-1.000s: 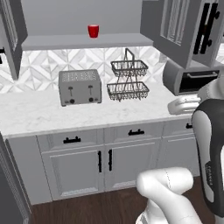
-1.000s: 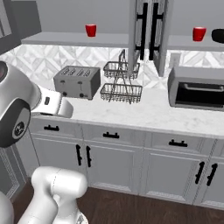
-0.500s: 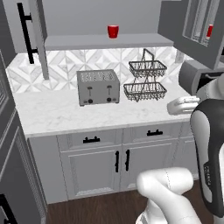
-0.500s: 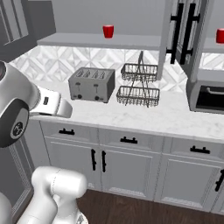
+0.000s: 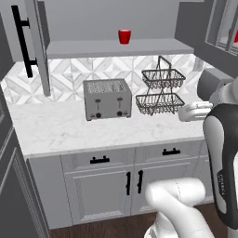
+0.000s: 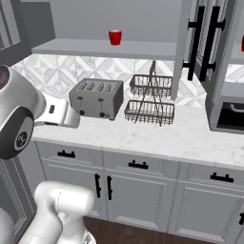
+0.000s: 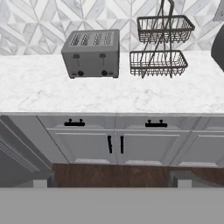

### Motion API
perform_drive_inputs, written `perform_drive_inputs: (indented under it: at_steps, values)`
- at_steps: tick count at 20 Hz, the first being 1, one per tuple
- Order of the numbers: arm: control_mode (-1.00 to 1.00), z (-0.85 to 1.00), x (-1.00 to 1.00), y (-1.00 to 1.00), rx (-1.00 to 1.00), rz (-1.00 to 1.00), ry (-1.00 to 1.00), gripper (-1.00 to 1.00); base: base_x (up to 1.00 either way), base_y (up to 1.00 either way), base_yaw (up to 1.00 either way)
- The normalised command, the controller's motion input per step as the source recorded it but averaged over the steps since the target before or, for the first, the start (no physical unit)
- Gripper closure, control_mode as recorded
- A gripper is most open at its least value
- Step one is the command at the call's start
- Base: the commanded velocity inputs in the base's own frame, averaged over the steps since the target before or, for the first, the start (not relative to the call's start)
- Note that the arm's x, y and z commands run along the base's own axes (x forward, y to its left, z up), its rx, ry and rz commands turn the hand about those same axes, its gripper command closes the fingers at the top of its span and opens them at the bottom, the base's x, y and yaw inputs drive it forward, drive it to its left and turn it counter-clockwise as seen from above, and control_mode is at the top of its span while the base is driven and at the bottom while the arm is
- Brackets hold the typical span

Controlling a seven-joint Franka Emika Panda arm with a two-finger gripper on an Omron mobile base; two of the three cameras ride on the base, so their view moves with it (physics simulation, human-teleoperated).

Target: Gather all objects into one cabinet and sort the glasses and bowls to opposite sides.

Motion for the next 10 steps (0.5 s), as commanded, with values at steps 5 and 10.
perform_drive_inputs:
  at_steps: [5,10]
  values:
    - [1.00,0.00,0.00,0.00,0.00,0.00,0.00,-1.00,0.36,0.00,0.00]
    - [1.00,0.00,0.00,0.00,0.00,0.00,0.00,-1.00,0.43,0.02,0.00]
